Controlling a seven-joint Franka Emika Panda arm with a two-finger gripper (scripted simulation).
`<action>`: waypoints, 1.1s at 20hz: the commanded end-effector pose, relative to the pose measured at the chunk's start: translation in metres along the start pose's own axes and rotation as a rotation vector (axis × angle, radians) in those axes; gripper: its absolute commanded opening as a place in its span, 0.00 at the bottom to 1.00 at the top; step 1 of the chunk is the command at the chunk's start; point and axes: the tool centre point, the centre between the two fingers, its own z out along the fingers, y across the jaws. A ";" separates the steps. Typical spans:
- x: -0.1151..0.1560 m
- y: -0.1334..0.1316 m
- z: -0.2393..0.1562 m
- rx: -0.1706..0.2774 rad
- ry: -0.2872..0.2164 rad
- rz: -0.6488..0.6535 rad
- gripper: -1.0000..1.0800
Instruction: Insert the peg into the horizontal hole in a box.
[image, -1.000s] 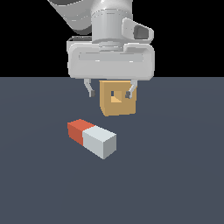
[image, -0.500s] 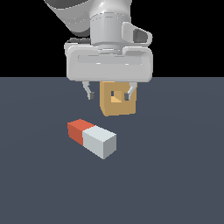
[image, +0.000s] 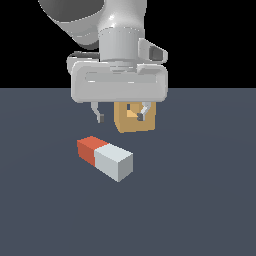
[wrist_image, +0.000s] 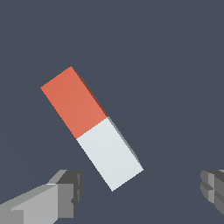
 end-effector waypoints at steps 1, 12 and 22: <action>-0.001 -0.003 0.006 -0.002 -0.001 -0.067 0.96; -0.007 -0.013 0.032 -0.011 -0.004 -0.362 0.96; -0.014 -0.018 0.049 -0.016 -0.006 -0.555 0.96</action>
